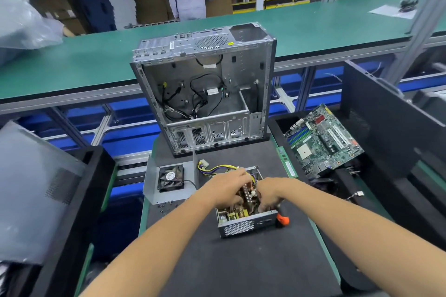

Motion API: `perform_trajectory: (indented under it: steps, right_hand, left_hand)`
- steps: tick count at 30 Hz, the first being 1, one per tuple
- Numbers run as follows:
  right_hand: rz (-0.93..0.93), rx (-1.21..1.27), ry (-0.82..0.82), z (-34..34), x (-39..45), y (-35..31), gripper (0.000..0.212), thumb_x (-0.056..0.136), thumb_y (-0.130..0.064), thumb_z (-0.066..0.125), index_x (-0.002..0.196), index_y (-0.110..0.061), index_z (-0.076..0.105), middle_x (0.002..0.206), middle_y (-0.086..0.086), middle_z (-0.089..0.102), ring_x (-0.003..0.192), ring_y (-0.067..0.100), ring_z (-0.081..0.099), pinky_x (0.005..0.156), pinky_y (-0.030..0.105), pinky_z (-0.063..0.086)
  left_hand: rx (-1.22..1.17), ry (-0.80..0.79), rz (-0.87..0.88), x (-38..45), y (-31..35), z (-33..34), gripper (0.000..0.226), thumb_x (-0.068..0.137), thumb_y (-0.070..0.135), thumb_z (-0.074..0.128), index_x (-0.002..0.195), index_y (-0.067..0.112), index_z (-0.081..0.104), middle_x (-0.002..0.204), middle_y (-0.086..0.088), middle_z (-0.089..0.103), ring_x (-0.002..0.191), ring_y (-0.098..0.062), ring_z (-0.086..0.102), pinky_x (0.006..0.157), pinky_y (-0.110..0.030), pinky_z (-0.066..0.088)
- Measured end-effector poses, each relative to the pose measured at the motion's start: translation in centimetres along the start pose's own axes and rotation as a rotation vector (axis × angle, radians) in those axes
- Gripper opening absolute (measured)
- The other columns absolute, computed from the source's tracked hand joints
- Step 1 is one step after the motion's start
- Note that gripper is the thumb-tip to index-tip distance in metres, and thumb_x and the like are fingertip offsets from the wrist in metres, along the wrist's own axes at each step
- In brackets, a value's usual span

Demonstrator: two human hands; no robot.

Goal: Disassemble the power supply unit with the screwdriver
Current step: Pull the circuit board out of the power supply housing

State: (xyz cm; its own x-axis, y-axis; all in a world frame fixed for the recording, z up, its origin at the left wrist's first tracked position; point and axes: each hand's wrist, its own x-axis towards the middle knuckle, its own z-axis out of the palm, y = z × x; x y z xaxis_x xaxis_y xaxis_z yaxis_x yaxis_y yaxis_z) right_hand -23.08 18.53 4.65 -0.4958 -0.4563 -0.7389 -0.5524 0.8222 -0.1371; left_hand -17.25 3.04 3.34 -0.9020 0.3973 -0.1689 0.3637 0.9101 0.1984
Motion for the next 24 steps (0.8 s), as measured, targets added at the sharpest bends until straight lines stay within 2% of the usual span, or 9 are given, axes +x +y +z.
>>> perform_trajectory:
  steps: [3,6,8,11,13,14,17,19,24]
  right_hand:
    - [0.003,-0.016,-0.047,-0.2,0.0,-0.2,0.029,0.086,-0.029,0.069,0.065,-0.011,0.059,0.054,0.004,0.056,0.050,0.017,0.049,0.048,0.023,0.040]
    - [-0.008,0.001,-0.049,-0.4,0.1,-0.1,0.033,0.084,-0.031,0.071,0.060,-0.013,0.058,0.038,-0.004,0.054,0.046,0.016,0.049,0.046,0.022,0.040]
    - [0.000,0.004,-0.015,-0.5,0.1,-0.1,0.029,0.084,-0.028,0.070,0.062,-0.012,0.059,0.037,-0.007,0.055,0.048,0.017,0.052,0.046,0.023,0.042]
    - [0.030,-0.019,0.164,-0.9,-0.1,0.3,0.015,0.083,-0.020,0.065,0.076,-0.008,0.061,0.077,0.011,0.069,0.065,0.027,0.057,0.060,0.029,0.048]
    - [0.047,0.044,0.324,-1.1,0.0,1.0,0.007,0.086,-0.014,0.056,0.087,-0.007,0.056,0.104,0.017,0.066,0.081,0.031,0.059,0.068,0.032,0.048]
    - [0.051,0.098,0.393,-1.3,0.0,1.3,0.011,0.088,-0.011,0.053,0.098,-0.007,0.053,0.111,0.017,0.063,0.090,0.033,0.060,0.071,0.034,0.048]
    - [0.018,0.158,0.541,-2.1,0.4,2.3,0.029,0.094,-0.006,0.050,0.122,-0.010,0.044,0.121,0.013,0.056,0.105,0.033,0.056,0.083,0.040,0.050]
    - [-0.003,0.127,0.553,-2.9,0.7,2.3,0.032,0.097,-0.009,0.049,0.128,-0.014,0.050,0.127,0.009,0.057,0.112,0.030,0.055,0.090,0.040,0.049]
    - [-0.058,0.092,0.464,-3.9,1.5,2.5,0.024,0.100,-0.020,0.051,0.114,-0.017,0.070,0.119,0.004,0.067,0.113,0.026,0.058,0.089,0.034,0.049]
  left_hand:
    - [0.051,-0.061,0.017,0.1,-0.2,-0.1,0.049,0.083,0.024,0.068,0.129,0.027,0.051,0.129,0.002,0.043,0.109,-0.022,0.050,0.077,-0.038,0.046]
    - [0.136,-0.065,0.072,0.4,0.0,-0.2,0.039,0.085,0.013,0.061,0.123,0.022,0.059,0.130,-0.002,0.045,0.111,-0.026,0.051,0.076,-0.040,0.048]
    - [0.189,-0.059,0.102,0.6,0.2,-0.3,0.037,0.083,0.004,0.055,0.117,0.018,0.060,0.125,-0.002,0.051,0.108,-0.027,0.054,0.068,-0.039,0.046]
    - [0.255,-0.064,0.129,1.0,0.6,-0.3,0.036,0.079,-0.005,0.052,0.110,0.013,0.059,0.112,-0.004,0.058,0.103,-0.030,0.055,0.066,-0.039,0.042]
    - [0.266,-0.063,0.140,1.3,0.7,-0.4,0.041,0.079,-0.008,0.052,0.113,0.012,0.061,0.110,-0.005,0.058,0.103,-0.031,0.055,0.070,-0.042,0.047]
    - [0.275,-0.064,0.146,1.6,0.8,-0.4,0.041,0.079,-0.008,0.052,0.114,0.011,0.062,0.110,-0.007,0.058,0.103,-0.031,0.056,0.071,-0.042,0.048]
    - [0.326,-0.077,0.172,2.1,1.0,-0.3,0.035,0.080,-0.009,0.053,0.111,0.004,0.063,0.105,-0.012,0.059,0.098,-0.033,0.058,0.069,-0.040,0.045]
    - [0.368,-0.092,0.192,2.3,1.2,-0.3,0.032,0.081,-0.009,0.052,0.109,0.002,0.063,0.104,-0.014,0.059,0.097,-0.034,0.059,0.071,-0.043,0.047]
    - [0.477,-0.123,0.238,2.3,1.4,-0.6,0.019,0.084,-0.004,0.053,0.098,0.001,0.064,0.096,-0.012,0.061,0.091,-0.034,0.060,0.067,-0.044,0.050]
